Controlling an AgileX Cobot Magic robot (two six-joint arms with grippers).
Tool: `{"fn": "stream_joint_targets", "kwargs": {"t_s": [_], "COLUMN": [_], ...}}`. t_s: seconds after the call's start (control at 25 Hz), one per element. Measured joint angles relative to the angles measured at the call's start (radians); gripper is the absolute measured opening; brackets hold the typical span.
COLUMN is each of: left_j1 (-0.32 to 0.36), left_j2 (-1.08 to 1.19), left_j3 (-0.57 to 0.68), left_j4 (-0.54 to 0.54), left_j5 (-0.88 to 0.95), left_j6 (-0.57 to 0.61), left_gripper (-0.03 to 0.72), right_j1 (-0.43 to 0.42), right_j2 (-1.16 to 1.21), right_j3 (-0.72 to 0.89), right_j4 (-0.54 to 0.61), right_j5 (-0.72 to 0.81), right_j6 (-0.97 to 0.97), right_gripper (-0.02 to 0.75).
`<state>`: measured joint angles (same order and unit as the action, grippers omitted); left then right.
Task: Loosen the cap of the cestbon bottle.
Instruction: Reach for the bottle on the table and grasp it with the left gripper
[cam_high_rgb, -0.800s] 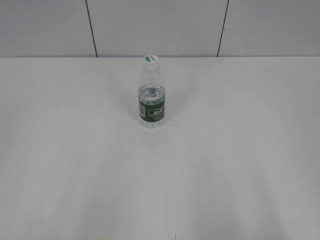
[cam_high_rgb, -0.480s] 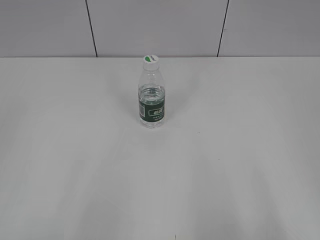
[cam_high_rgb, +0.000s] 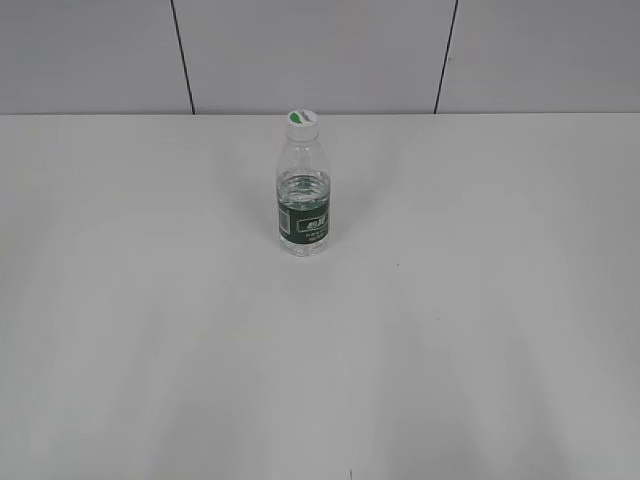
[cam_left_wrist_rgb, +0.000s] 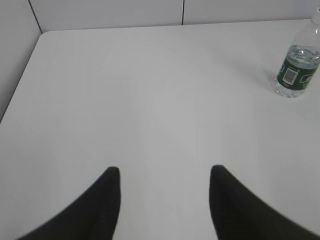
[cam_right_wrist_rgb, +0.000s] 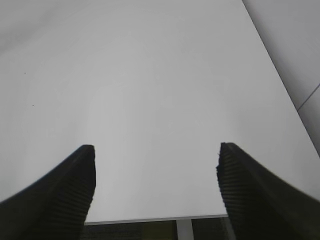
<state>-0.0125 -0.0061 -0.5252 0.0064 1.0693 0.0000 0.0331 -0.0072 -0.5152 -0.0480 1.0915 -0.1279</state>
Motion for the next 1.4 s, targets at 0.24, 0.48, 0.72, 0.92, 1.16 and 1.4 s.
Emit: {"fn": "stream_joint_targets", "kwargs": {"t_s": [0.24, 0.48, 0.72, 0.92, 1.16, 1.4], "left_j1": [0.0, 0.0, 0.0, 0.0, 0.0, 0.0], "left_j2": [0.0, 0.0, 0.002, 0.111, 0.357, 0.632], "left_j3": [0.0, 0.0, -0.037, -0.148, -0.269, -0.333], "left_j4": [0.0, 0.004, 0.019, 0.019, 0.019, 0.048], "left_j5": [0.0, 0.0, -0.056, -0.197, -0.419, -0.713], "left_j6": [0.0, 0.0, 0.0, 0.0, 0.0, 0.038], "left_gripper": [0.393, 0.395, 0.396, 0.397, 0.397, 0.397], "right_j1": [0.0, 0.0, 0.0, 0.0, 0.0, 0.0], "right_j2": [0.0, 0.0, 0.0, 0.0, 0.0, 0.0], "right_j3": [0.0, 0.0, 0.0, 0.0, 0.0, 0.0], "right_j4": [0.0, 0.0, 0.0, 0.0, 0.0, 0.0], "right_j5": [0.0, 0.0, 0.0, 0.0, 0.0, 0.0], "right_j6": [0.0, 0.0, 0.0, 0.0, 0.0, 0.0], "right_gripper": [0.577, 0.577, 0.577, 0.577, 0.577, 0.577]}}
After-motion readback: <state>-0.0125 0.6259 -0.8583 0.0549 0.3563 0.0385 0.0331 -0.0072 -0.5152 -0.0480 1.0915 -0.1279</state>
